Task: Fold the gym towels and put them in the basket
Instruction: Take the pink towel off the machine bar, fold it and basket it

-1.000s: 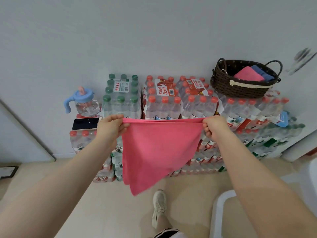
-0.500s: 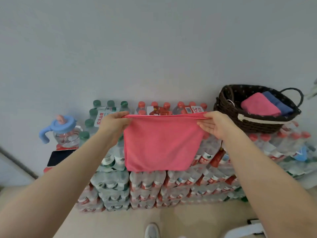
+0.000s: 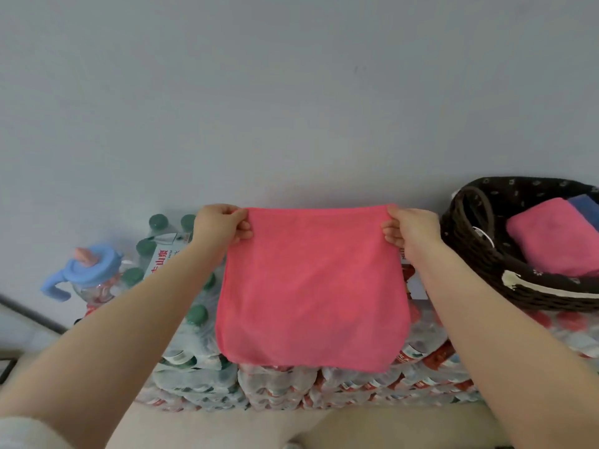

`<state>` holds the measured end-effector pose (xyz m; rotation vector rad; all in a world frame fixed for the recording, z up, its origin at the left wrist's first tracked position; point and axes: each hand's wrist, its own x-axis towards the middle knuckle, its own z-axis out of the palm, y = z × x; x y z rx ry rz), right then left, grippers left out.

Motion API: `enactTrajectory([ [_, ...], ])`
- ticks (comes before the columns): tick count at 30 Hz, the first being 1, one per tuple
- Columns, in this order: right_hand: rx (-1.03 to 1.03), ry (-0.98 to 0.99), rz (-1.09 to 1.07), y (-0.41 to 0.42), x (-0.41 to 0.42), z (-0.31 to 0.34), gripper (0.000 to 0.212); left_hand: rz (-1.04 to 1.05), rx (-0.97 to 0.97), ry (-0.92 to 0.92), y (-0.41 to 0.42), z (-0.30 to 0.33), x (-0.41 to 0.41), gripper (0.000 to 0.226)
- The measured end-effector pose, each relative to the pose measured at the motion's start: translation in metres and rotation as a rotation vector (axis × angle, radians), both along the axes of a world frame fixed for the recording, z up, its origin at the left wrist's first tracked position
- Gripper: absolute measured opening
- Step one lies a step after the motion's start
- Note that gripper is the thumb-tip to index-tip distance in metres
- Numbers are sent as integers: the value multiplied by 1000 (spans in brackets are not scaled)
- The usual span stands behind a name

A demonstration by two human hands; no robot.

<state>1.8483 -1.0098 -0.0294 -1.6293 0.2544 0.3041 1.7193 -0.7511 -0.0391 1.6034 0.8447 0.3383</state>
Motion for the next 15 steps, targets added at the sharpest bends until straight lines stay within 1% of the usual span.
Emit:
enactTrajectory([
  [4,-43,-55,10,16,22,-12,25,17,-48,-14,9,3,27,24],
  [6,-92,-112,31,25,27,-18,28,50,-45,-26,9,1,36,16],
  [7,-188,-146,58,29,26,-20,26,53,-18,-11,7,-2,37,9],
  [8,-329,-173,89,32,23,-22,24,39,40,27,5,-7,37,22],
  [9,-451,-196,109,34,19,-24,28,-13,129,78,2,-13,34,40],
  [10,-506,-218,141,34,10,-24,36,-84,239,126,-4,-19,29,53],
  [11,-519,-269,205,35,-1,-24,45,-156,345,149,-12,-23,22,60],
  [12,-549,-373,288,36,-14,-24,53,-231,442,141,-22,-27,14,63],
  [13,-629,-498,390,38,-27,-26,58,-318,544,102,-31,-30,5,62],
  [14,-739,-611,504,39,-41,-30,59,-421,640,85,-40,-35,-3,61],
  [15,-844,-691,626,41,-54,-33,60,-532,737,113,-47,-41,-11,64],
])
